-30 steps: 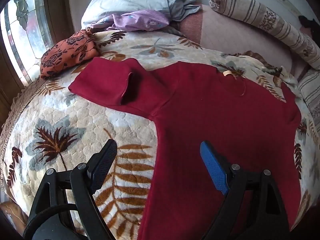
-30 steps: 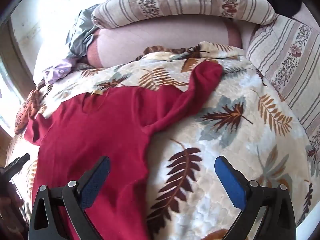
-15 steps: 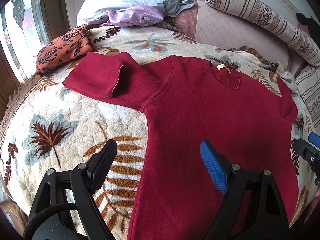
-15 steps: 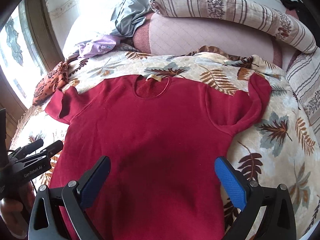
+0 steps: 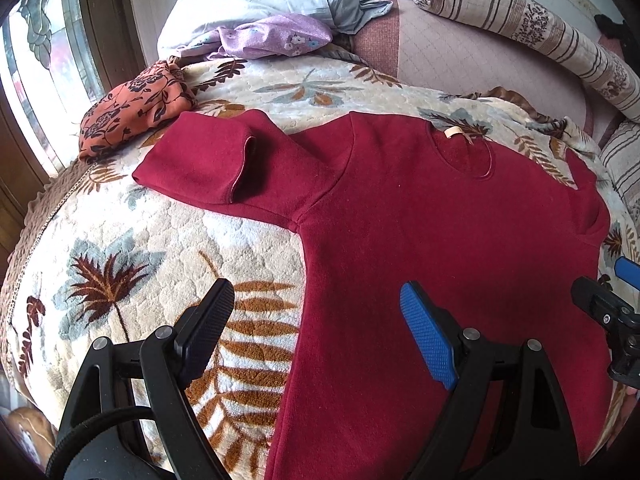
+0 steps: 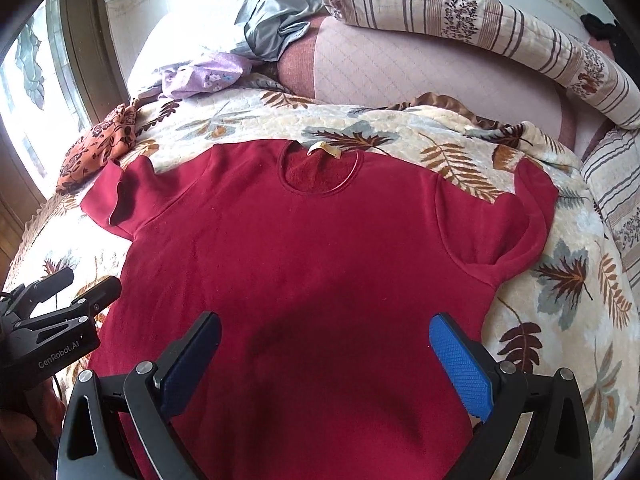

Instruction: Fold small clothes

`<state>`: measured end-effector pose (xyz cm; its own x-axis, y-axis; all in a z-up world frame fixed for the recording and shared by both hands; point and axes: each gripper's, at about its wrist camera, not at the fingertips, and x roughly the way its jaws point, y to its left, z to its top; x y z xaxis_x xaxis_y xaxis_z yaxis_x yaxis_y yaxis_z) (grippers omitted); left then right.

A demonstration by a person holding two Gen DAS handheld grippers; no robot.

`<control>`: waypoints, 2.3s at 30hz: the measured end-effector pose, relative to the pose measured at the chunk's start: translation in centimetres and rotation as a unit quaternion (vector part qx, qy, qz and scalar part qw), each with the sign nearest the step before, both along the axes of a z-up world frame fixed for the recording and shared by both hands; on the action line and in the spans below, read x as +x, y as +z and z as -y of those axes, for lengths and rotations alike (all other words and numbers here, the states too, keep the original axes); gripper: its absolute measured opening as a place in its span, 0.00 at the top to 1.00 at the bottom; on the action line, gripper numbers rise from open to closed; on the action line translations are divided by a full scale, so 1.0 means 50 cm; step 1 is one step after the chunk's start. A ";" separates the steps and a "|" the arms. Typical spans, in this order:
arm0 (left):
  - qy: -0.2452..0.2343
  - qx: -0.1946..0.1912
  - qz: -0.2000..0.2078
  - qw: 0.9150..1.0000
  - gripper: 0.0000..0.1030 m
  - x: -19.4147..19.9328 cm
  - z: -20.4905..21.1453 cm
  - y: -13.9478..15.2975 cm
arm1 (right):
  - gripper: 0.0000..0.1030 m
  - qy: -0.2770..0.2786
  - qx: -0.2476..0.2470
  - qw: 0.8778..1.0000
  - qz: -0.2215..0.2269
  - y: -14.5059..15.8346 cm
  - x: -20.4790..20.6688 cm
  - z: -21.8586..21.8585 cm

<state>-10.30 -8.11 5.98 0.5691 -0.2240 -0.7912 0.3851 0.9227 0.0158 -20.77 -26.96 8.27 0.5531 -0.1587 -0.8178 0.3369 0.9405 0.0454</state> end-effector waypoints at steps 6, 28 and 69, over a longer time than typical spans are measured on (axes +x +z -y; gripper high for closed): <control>0.003 0.008 0.002 1.000 0.17 0.006 0.005 -0.006 | 0.00 0.000 0.000 1.000 0.002 -0.009 0.008 -0.005; 0.012 0.028 0.013 0.999 0.17 0.023 0.013 -0.016 | 0.00 0.002 0.005 1.000 0.011 -0.031 0.051 -0.015; 0.018 0.033 0.013 0.999 0.17 0.053 -0.006 -0.024 | 0.00 0.021 0.007 1.000 0.007 -0.045 0.096 -0.062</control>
